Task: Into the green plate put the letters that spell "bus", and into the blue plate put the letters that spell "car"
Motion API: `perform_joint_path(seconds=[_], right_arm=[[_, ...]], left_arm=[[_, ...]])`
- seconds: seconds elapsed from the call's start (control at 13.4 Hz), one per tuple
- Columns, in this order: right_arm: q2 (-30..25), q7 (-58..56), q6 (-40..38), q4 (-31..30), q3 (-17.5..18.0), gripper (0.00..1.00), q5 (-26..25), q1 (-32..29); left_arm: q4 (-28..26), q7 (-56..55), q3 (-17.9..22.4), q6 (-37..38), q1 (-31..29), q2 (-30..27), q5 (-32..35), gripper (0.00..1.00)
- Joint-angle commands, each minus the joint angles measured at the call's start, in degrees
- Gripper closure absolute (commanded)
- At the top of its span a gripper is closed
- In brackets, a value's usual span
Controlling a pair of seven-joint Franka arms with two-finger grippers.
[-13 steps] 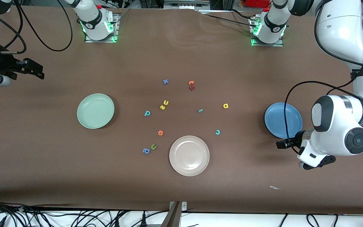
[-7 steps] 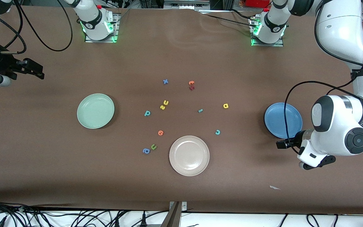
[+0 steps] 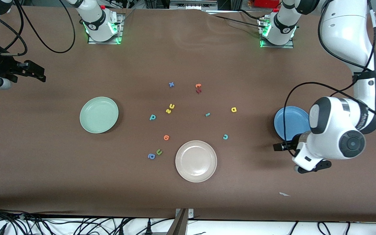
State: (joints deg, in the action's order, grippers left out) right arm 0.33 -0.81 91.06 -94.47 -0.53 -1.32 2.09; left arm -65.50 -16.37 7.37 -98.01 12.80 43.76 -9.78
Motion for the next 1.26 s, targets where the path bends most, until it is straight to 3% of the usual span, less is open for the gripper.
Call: perform_joint_path(seconds=[0.0,0.3,0.52,1.19], right_arm=[[-0.07,0.02,-0.27,0.43,0.45,0.00,0.44,-0.60],[0.02,0.02,-0.27,0.43,0.45,0.00,0.53,-0.60],[-0.07,0.02,-0.19,0.43,0.45,0.00,0.53,-0.60],[-0.07,0.02,-0.27,0.43,0.45,0.00,0.53,-0.60]], left_arm=[[-0.59,0.46,-0.42,0.36,-0.06,-0.96,1.17,0.00],[-0.51,2.64,-0.25,0.45,-1.64,-1.48,1.78,0.00],[-3.13,5.20,-0.07,1.24,-2.34,-5.86,1.87,0.00],[-3.32,9.34,0.45,11.33,-4.54,-13.61,2.57,0.00]])
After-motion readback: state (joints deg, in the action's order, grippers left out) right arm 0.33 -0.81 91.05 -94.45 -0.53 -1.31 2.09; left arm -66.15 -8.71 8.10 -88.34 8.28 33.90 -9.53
